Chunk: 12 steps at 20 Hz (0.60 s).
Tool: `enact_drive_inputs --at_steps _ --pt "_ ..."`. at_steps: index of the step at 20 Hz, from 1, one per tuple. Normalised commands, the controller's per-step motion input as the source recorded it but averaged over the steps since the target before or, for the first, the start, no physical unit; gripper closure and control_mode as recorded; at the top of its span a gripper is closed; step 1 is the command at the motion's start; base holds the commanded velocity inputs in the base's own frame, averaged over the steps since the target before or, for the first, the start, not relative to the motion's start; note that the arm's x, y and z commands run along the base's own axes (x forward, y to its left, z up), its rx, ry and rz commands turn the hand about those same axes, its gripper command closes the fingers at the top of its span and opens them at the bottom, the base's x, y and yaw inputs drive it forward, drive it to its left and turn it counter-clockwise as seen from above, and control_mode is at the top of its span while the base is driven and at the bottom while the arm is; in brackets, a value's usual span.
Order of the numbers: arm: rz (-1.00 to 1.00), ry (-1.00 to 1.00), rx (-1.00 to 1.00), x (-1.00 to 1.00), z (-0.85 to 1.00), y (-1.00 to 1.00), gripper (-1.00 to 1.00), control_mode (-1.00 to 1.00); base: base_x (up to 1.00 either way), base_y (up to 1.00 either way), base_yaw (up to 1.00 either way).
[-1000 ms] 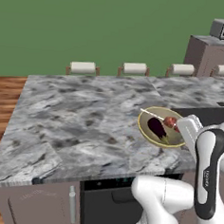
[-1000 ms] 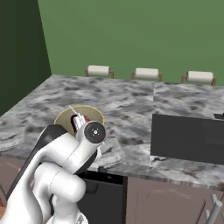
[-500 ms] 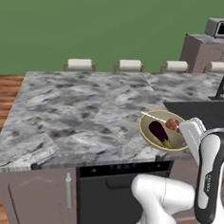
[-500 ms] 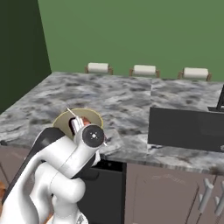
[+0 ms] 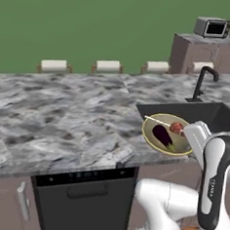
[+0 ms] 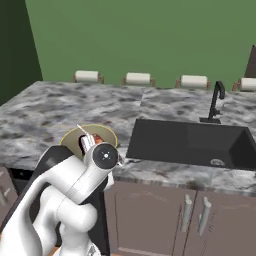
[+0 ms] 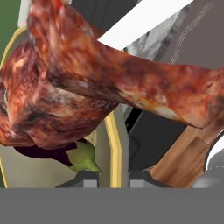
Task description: Dump the kebab skewer and eggplant from the bowl so the bowl can be washed. Place the bowl in the sink after clearing the leftovers.
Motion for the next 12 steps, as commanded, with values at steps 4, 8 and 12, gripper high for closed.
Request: enact_drive_inputs --at_steps 4,8,12 --pt "0.00 0.00 0.00 0.00 0.00 0.00 1.00 1.00 0.00 -0.91 -0.04" --pt "0.00 0.00 0.00 0.00 0.00 0.00 1.00 1.00 0.00 -0.95 -0.01" --pt "0.00 0.00 0.00 0.00 0.00 0.00 1.00 1.00 0.01 -0.91 0.00"
